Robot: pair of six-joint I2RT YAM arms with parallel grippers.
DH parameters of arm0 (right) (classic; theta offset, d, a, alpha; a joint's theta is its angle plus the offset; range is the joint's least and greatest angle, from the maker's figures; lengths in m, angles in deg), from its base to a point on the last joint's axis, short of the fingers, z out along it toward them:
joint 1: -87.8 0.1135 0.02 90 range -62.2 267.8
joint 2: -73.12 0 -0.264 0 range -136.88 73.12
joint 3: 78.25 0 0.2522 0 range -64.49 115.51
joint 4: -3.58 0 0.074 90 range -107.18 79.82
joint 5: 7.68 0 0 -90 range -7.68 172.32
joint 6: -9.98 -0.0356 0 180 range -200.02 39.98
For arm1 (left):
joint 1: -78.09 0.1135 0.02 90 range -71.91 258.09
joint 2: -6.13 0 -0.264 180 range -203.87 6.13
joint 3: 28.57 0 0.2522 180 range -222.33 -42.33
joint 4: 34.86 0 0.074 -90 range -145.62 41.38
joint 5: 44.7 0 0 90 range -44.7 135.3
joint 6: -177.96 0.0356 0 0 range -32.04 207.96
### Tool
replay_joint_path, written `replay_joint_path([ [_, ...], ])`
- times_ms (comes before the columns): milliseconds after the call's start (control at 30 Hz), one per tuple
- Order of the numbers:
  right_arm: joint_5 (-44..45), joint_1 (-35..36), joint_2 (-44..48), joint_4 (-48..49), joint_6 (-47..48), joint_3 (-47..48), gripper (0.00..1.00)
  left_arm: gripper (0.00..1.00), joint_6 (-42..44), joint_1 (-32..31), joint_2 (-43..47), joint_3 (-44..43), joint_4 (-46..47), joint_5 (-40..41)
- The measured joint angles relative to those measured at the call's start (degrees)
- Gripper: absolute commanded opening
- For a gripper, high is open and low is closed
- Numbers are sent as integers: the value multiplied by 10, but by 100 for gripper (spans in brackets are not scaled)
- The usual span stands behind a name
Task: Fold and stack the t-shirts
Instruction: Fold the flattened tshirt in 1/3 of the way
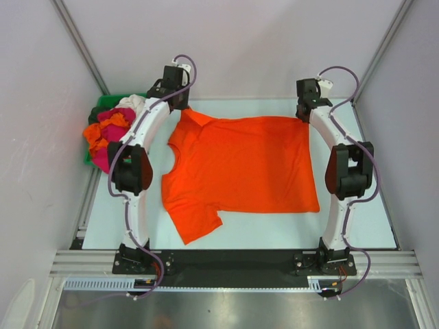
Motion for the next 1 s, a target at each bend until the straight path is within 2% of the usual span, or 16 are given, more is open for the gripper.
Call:
replay_joint_path([
  [400,15,23,86,10,-17,-142,0,0,-11,-10,126,171,4,-23],
  [600,15,24,94,9,-29,-194,0,0,-13,-11,154,240,5,-25],
  [1000,20,24,101,9,-48,-240,0,0,-14,-11,189,324,14,-25],
])
